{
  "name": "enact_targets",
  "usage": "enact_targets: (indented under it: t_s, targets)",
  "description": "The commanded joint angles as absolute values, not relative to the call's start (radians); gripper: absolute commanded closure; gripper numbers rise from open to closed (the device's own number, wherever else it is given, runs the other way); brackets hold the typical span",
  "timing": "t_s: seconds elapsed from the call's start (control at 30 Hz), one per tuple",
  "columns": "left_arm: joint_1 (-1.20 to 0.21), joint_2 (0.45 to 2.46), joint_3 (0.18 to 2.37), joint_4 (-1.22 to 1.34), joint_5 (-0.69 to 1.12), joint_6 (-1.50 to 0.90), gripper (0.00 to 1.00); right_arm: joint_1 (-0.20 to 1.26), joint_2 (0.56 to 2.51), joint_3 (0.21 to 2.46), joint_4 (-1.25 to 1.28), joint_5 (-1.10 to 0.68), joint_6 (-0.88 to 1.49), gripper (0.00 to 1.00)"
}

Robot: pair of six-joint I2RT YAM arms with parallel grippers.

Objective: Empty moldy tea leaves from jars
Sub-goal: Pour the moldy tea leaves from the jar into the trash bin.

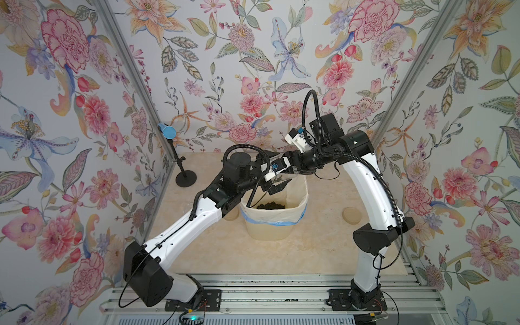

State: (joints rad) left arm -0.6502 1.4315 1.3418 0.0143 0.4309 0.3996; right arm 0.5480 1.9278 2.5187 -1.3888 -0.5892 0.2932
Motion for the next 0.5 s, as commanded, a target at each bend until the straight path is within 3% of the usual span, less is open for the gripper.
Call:
enact_targets:
  t_s: [0.0,0.1,0.3,0.4,0.47]
  targets:
    - [-0.617,1.44,1.322,0.008,0.385,0.385,0.02,0.559,1.85,2.522,-1.391,-0.689,0.296,0.59]
    - [-0.615,1.451,1.339,-0.01,0.395,0.388,0.08,0.559,1.849,2.516,-1.391,-0.68,0.293,0.59]
    - [-0.612,1.465,1.361,-0.051,0.409,0.4,0.36,0.558,1.847,2.512,-1.391,-0.66,0.291,0.59]
    - [-0.612,1.464,1.362,-0.051,0.411,0.401,0.42,0.559,1.848,2.51,-1.391,-0.652,0.291,0.59]
    - [-0.611,1.462,1.356,-0.044,0.411,0.397,0.46,0.557,1.848,2.512,-1.39,-0.64,0.291,0.52]
